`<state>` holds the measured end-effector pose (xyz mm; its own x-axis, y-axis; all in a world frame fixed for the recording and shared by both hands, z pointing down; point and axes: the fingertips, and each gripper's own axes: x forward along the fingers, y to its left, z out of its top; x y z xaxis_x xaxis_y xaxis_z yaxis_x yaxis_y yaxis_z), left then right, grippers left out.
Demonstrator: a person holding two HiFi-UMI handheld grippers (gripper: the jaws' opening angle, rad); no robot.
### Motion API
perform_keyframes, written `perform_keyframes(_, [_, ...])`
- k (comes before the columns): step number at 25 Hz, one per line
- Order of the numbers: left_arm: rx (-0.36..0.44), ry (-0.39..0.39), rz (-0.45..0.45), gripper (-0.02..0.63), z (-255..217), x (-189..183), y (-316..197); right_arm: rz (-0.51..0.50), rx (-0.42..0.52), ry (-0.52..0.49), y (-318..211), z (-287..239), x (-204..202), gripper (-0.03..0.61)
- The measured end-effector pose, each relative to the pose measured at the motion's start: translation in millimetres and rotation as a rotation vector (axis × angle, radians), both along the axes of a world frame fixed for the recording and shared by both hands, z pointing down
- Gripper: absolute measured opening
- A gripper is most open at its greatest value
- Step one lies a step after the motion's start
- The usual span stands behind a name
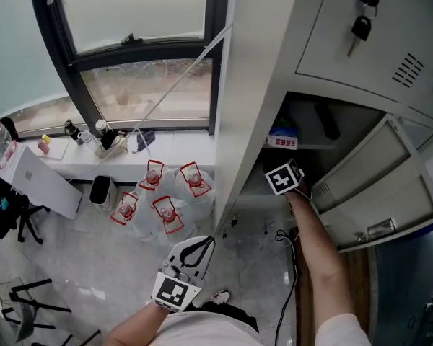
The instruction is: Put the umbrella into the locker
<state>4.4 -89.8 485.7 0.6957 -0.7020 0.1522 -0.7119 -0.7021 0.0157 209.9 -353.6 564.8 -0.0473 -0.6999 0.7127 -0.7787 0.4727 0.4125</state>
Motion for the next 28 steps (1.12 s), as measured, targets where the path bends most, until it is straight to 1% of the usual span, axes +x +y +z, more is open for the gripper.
perform_keyframes(4, [-0.004,0.010,-0.001,0.028,-1,8,6,-0.014,0.051,-0.009,5,-8,0,0.321])
perform_keyframes(9, [0.011,0.009,0.013,0.028,-3,22,11,-0.053,0.146,-0.027,20,-35,-9,0.321])
perform_keyframes(13, [0.025,0.011,0.029,0.028,-6,34,17,-0.082,0.167,-0.010,37,-47,-12,0.321])
perform_keyframes(22, [0.029,0.013,0.059,0.028,-5,56,31,-0.072,0.234,-0.075,81,-68,5,0.321])
perform_keyframes(28, [0.023,0.001,0.086,0.028,0,65,31,-0.030,0.266,-0.144,113,-81,24,0.319])
